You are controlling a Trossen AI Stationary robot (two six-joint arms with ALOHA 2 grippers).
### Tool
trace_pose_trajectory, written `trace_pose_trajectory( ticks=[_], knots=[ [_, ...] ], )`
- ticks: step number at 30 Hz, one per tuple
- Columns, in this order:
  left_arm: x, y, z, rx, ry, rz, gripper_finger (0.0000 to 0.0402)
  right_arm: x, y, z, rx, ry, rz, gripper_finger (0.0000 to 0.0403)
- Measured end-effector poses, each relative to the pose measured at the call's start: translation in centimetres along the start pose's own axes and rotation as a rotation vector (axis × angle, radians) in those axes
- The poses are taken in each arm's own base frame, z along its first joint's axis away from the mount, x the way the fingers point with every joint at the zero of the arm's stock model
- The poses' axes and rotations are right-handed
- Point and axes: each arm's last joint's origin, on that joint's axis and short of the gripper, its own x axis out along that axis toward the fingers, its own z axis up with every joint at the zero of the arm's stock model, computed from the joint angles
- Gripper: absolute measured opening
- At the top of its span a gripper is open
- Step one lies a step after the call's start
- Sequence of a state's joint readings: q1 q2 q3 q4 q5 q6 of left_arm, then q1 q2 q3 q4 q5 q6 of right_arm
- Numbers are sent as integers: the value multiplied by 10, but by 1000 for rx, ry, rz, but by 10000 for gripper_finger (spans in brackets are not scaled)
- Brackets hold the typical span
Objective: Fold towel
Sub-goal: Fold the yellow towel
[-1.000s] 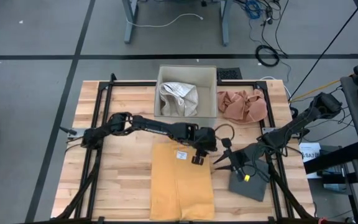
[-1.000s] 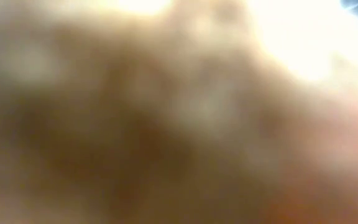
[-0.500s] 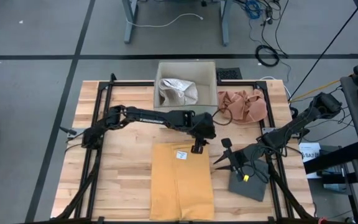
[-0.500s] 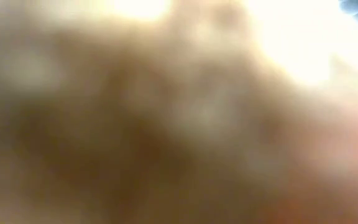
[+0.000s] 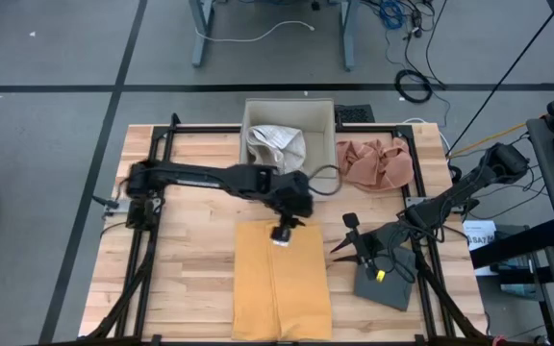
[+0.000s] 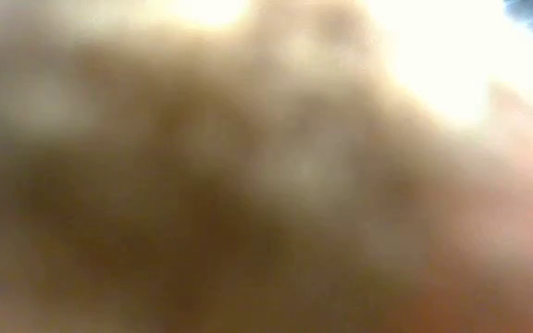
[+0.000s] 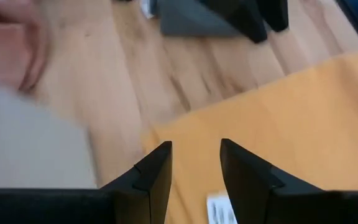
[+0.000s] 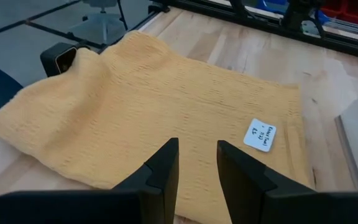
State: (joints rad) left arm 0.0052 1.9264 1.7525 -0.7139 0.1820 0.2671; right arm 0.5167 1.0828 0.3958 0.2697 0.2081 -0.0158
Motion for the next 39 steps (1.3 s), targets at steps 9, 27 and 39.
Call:
trace_pose_trajectory(
  ticks=[9,27,39],
  knots=[
    [-76,-34,-61,-119,-134,46,142,0,0,2,-3,-20,0,96],
    [-1,-101,-195,-295,-200,13,142,44,-39,-2,51,-36,-62,95],
    [38,-103,-217,-321,-106,76,142,112,-102,-3,58,100,-96,95]
  ],
)
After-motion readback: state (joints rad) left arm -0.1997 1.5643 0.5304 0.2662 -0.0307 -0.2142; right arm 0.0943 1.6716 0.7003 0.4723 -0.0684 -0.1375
